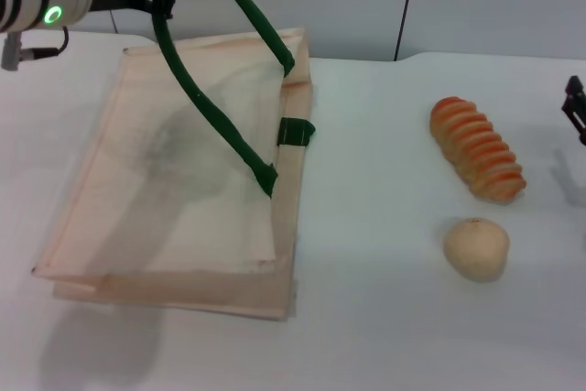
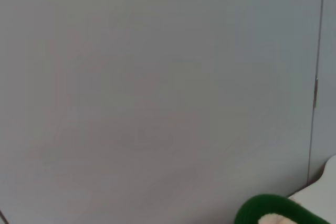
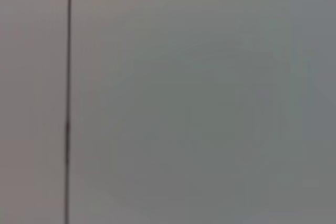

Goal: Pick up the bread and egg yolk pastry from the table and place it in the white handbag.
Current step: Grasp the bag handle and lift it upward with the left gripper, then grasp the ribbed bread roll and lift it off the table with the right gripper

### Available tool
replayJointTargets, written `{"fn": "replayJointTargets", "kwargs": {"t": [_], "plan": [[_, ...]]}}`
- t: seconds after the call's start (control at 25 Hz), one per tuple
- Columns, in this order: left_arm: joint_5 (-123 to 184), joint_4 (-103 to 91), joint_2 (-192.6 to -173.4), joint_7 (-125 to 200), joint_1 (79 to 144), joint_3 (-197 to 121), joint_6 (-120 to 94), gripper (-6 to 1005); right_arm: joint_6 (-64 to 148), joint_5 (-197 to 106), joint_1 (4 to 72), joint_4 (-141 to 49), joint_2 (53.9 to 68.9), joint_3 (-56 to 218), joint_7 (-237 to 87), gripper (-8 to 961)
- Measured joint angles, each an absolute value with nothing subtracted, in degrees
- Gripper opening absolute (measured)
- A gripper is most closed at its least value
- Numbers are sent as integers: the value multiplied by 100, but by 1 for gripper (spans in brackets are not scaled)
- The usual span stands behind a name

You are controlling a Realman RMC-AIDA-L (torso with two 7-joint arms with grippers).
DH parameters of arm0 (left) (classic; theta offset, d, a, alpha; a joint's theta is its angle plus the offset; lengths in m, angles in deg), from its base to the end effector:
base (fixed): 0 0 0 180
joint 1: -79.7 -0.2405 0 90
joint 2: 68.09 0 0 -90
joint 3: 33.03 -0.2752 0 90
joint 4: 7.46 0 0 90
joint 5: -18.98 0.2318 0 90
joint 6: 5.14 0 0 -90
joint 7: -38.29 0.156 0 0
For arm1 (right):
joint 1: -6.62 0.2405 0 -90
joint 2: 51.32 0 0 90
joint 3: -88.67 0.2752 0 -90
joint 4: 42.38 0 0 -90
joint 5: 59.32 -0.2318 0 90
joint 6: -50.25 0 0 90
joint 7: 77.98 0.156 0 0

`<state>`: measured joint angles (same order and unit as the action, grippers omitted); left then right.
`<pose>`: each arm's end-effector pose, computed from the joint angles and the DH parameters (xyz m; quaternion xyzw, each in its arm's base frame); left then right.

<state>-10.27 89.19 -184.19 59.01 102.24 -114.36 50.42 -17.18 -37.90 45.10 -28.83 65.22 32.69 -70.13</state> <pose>-0.1560 0.4291 0.0757 -0.8380 -0.2754 -0.0648 0.4667 0.3599 0.3893 -0.0312 -0.7118 0.2452 0.2465 0.6103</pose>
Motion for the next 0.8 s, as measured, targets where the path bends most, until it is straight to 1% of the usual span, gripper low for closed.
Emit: {"fn": "replayJointTargets", "kwargs": {"t": [0.16,0.8], "plan": [[-1043,9143,-18411,5949,10222,-11369,5170,113,-1713,-3400,4536,-2894,6484,3268,-6701,768],[-1957,9917,-18417,6823,10241,-10760,6015,113,-1655,-3224,4688,-2779,6471,3190,-6654,771]]}}
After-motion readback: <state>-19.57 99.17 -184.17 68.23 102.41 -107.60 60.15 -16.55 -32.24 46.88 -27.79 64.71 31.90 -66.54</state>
